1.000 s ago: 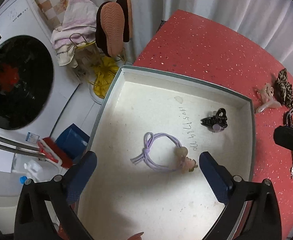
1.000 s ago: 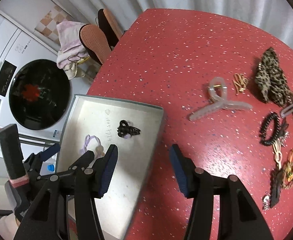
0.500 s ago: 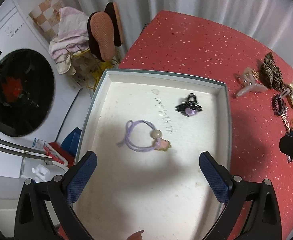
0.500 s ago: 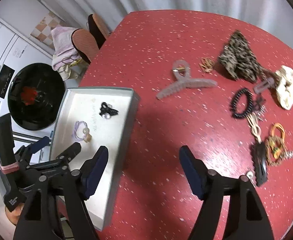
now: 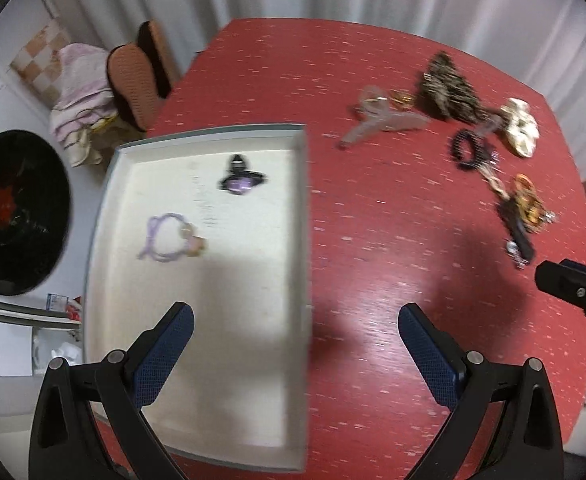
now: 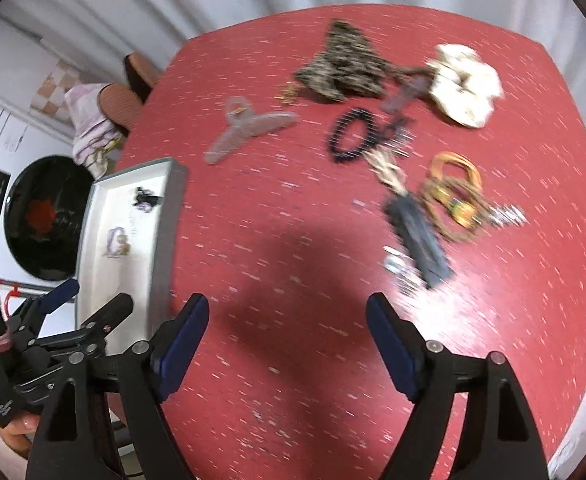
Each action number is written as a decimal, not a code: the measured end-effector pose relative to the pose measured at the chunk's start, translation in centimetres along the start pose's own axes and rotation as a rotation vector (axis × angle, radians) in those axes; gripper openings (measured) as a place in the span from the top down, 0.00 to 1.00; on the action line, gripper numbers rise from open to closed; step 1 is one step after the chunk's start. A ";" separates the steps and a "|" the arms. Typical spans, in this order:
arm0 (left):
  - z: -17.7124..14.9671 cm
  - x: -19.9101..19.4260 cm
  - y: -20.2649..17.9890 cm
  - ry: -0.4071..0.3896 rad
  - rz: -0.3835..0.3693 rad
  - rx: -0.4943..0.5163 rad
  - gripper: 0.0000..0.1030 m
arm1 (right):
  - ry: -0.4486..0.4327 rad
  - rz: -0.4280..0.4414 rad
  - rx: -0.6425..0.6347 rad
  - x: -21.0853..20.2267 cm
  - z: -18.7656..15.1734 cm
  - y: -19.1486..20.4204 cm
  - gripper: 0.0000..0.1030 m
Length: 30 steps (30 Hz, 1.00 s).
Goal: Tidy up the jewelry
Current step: 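Move both tools back over the remaining accessories on the table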
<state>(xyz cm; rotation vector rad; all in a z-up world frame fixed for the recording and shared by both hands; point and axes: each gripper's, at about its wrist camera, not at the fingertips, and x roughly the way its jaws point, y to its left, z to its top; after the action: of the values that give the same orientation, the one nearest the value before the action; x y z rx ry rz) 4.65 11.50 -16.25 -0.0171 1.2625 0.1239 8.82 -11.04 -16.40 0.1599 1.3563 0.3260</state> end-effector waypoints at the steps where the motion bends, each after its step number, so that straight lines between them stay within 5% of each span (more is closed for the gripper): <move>1: 0.0 -0.1 -0.9 0.001 -0.005 0.009 0.01 | 0.000 -0.005 0.017 -0.2 -0.3 -0.9 0.19; 12: 0.7 0.7 -7.1 0.034 -0.051 0.056 0.01 | -0.011 -0.068 0.157 -2.1 -2.6 -9.0 0.13; 14: 1.0 1.2 -8.0 0.045 -0.058 0.056 0.01 | -0.011 -0.077 0.164 -2.2 -2.7 -10.0 0.00; 30: 3.7 3.8 -11.5 0.077 -0.048 0.061 0.01 | -0.012 -0.155 0.157 -1.8 -1.1 -14.8 0.00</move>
<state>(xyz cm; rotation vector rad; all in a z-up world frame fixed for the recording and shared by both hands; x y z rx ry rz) 10.43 0.74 -19.40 0.0007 1.3413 0.0432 9.48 -25.64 -19.35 0.1861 1.3732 0.0884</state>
